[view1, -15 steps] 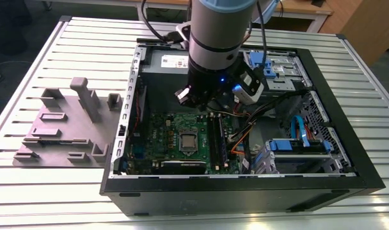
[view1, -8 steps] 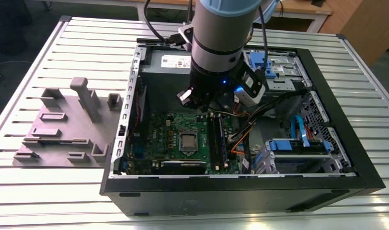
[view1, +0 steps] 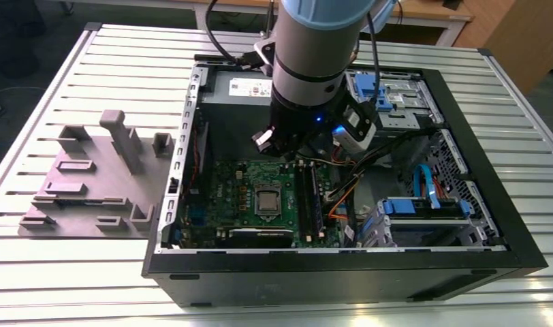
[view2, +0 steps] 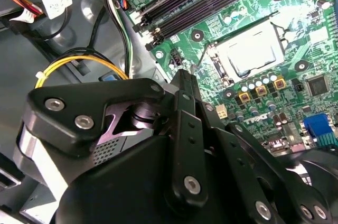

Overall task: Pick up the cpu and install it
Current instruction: 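Install the first cpu locking lever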

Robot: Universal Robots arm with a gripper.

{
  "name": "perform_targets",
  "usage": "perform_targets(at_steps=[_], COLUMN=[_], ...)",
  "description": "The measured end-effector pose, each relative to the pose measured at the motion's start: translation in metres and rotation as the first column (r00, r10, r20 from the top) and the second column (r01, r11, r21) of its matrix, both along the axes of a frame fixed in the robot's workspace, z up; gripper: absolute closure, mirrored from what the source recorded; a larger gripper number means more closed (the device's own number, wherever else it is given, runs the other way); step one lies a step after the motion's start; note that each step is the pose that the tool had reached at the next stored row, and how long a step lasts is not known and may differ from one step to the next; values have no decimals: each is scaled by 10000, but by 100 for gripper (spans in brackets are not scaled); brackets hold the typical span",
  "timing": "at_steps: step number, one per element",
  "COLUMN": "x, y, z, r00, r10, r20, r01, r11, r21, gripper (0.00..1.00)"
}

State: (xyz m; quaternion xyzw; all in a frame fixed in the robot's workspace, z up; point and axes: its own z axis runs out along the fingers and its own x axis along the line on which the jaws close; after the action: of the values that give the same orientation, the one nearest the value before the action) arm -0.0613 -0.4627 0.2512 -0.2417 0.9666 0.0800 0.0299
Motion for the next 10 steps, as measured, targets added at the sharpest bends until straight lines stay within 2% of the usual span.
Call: perform_targets(at_steps=[5, 8, 10], x=[2, 3, 3], y=[10, 10, 10], z=[-24, -47, -59], r00=[10000, 10000, 9999], r10=[15, 73, 120], r20=[0, 0, -8], r01=[-15, -73, -120], r11=[10000, 9999, 9998], r21=[-15, -87, -161], gripper=[90, 90, 90])
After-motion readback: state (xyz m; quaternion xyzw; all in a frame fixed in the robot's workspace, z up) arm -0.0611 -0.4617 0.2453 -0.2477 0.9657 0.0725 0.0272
